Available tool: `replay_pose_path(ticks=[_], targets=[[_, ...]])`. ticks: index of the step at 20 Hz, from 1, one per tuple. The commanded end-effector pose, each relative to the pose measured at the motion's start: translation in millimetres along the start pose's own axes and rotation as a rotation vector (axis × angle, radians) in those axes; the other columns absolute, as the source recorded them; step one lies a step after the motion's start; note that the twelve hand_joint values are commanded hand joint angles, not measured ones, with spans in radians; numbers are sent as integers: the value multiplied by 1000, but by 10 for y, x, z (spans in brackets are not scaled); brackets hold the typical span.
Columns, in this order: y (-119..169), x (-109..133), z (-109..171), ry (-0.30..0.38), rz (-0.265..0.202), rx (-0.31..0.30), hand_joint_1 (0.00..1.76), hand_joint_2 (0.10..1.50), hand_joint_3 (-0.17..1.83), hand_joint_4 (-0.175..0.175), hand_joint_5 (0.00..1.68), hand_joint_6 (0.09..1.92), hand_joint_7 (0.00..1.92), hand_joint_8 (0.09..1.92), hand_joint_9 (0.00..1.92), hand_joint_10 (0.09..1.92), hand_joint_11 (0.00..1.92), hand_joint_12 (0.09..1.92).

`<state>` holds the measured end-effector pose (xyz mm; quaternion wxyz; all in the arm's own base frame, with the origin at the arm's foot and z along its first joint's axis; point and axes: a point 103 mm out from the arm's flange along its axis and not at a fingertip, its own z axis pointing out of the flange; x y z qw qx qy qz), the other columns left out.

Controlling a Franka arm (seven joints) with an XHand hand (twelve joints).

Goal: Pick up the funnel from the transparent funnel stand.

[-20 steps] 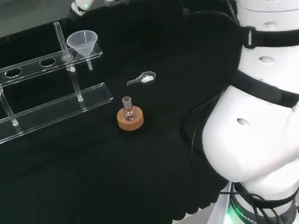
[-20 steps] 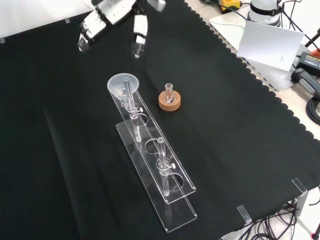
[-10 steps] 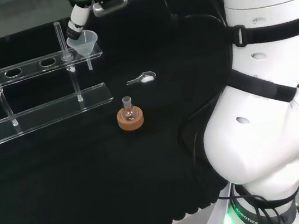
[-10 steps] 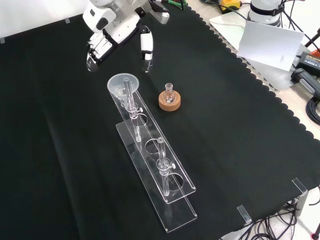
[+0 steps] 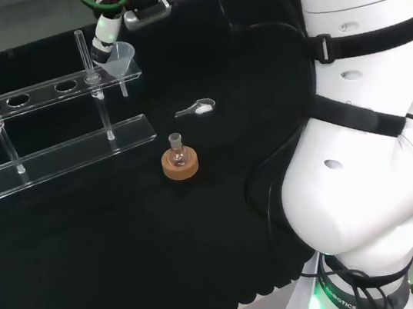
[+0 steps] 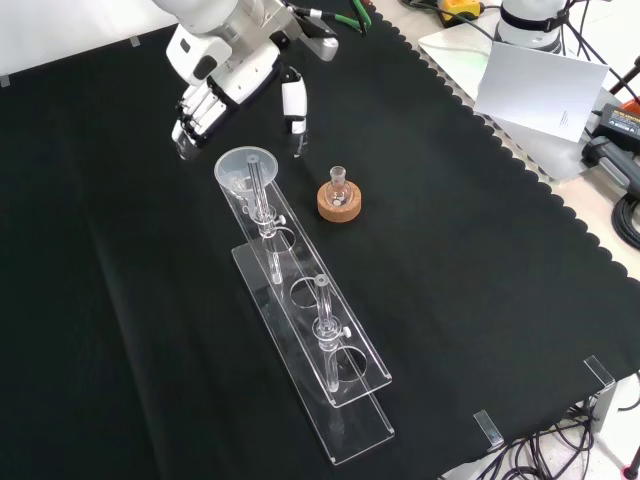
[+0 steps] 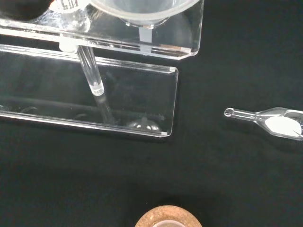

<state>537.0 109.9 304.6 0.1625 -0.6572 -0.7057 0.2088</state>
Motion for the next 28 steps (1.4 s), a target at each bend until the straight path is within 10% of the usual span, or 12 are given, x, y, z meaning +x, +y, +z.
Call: replay_pose_path(ticks=[1,16,28], targets=[[20,40,36,-14,-9,-6,657,744,85,63,0,87,0,87,0,108,35,1533],[86,34,109,-29,-13,13,713,743,71,105,0,87,0,87,0,87,0,1472],[191,69,190,-43,-27,10,706,750,68,73,0,87,0,87,57,87,0,1537]])
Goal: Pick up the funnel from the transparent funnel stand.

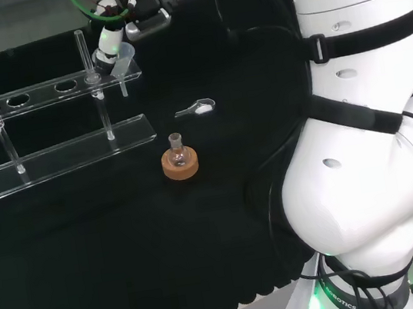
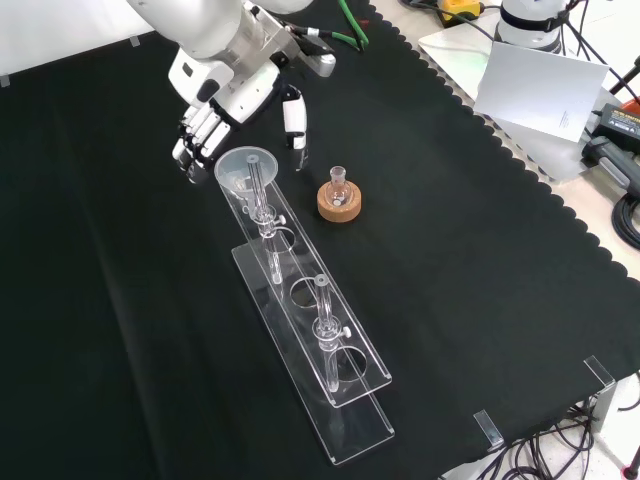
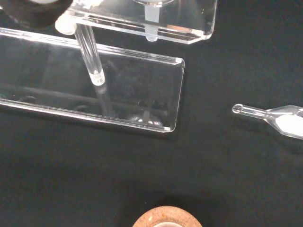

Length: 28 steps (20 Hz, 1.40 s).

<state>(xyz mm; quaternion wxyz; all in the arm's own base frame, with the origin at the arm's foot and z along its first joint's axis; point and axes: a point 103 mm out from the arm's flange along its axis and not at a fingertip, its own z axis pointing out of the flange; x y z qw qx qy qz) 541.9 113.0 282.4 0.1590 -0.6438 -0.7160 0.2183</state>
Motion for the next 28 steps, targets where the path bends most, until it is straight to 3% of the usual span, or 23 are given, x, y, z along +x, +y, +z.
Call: replay_pose_path(ticks=[1,3,8,24,28], targets=[[49,30,35,-18,4,0,704,750,68,71,0,87,0,87,74,87,0,1544],[78,31,56,-21,8,0,705,753,69,67,0,87,0,87,91,87,0,1563],[152,15,107,-28,15,14,722,758,84,60,24,87,0,87,3,395,6,1584],[224,-125,183,-45,39,3,738,754,125,50,127,87,74,87,20,859,102,1586],[252,-18,182,-54,43,8,742,724,197,46,164,87,14,348,129,837,157,1568]])
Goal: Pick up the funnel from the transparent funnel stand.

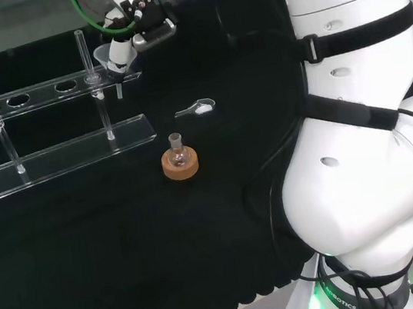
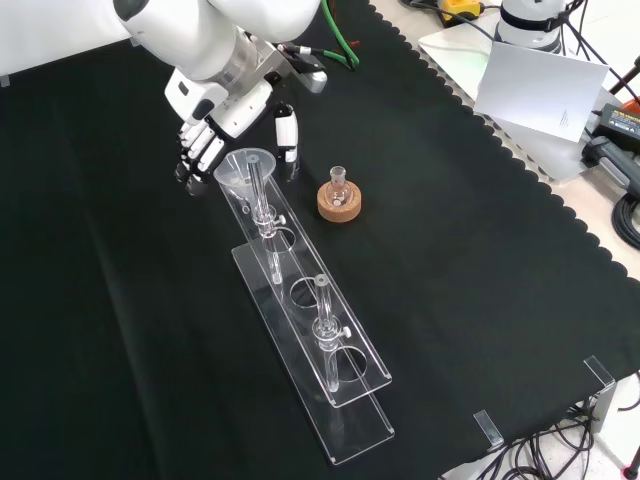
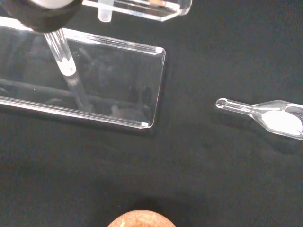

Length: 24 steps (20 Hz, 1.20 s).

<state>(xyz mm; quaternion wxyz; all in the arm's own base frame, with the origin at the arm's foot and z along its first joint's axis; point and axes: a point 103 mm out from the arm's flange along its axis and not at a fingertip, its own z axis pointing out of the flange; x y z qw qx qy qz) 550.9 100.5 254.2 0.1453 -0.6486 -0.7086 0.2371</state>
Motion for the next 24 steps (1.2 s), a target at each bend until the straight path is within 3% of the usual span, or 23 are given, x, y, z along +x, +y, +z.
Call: replay_pose_path(ticks=[1,8,13,16,18,19,21,24], targets=[[29,-1,-14,4,11,-3,744,718,211,45,169,87,6,412,153,828,169,1565],[32,118,-38,-8,8,-10,746,682,305,34,190,87,27,671,343,738,208,1546],[31,88,-4,0,3,-3,748,654,379,18,226,87,157,723,516,677,237,1524],[4,99,-19,-20,0,-61,750,641,418,5,292,87,298,729,629,639,255,1503],[-36,104,-47,-48,0,-137,766,642,443,-8,437,87,499,769,778,637,306,1459],[-61,103,-65,-68,2,-176,783,648,451,-12,531,157,605,794,862,635,345,1428],[-113,109,-116,-107,12,-238,826,662,473,-12,679,474,762,855,1004,661,435,1360],[-209,109,-260,-151,17,-287,872,674,501,-9,757,726,841,905,1093,696,519,1307]])
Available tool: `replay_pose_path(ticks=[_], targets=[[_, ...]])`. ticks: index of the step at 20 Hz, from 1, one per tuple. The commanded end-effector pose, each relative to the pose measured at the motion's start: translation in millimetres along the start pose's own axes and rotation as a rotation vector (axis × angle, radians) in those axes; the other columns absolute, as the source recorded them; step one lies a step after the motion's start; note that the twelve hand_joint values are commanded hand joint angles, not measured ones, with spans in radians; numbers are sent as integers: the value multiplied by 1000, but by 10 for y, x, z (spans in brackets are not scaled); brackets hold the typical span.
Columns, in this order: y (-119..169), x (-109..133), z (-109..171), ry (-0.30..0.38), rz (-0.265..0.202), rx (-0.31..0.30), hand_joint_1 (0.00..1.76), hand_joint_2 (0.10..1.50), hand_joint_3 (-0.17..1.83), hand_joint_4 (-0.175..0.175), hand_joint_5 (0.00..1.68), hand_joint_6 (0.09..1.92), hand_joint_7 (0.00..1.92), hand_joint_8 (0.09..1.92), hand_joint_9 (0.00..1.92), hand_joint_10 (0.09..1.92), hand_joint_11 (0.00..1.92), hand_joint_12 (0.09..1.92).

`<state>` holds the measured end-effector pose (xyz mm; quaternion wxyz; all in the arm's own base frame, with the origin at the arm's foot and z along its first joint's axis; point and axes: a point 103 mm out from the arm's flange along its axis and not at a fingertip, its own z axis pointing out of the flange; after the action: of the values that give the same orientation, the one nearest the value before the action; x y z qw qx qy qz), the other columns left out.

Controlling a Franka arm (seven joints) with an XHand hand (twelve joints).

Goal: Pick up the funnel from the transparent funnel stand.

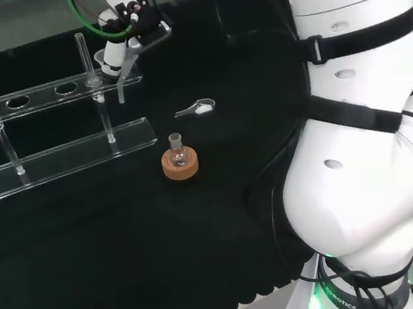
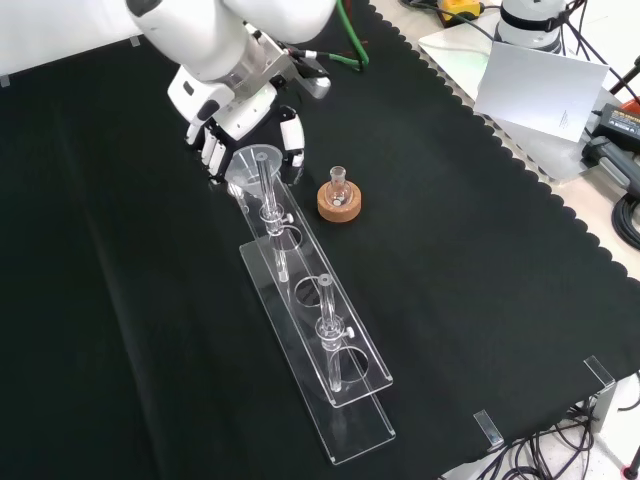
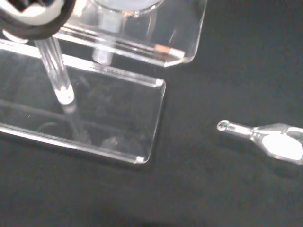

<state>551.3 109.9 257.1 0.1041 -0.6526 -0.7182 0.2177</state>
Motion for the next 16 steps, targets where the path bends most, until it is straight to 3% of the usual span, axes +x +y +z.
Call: replay_pose_path(ticks=[1,5,11,16], targets=[[-212,4,-295,-130,9,-205,881,676,508,-8,768,756,849,913,1105,703,536,1297],[-360,-38,-534,-202,17,-207,895,681,522,-5,784,794,859,925,1124,713,563,1284],[-609,-42,-746,-269,84,-183,887,681,532,0,785,810,861,930,1127,716,570,1275],[-856,2,-813,-293,111,-192,881,681,537,3,787,817,860,931,1124,716,567,1271]])
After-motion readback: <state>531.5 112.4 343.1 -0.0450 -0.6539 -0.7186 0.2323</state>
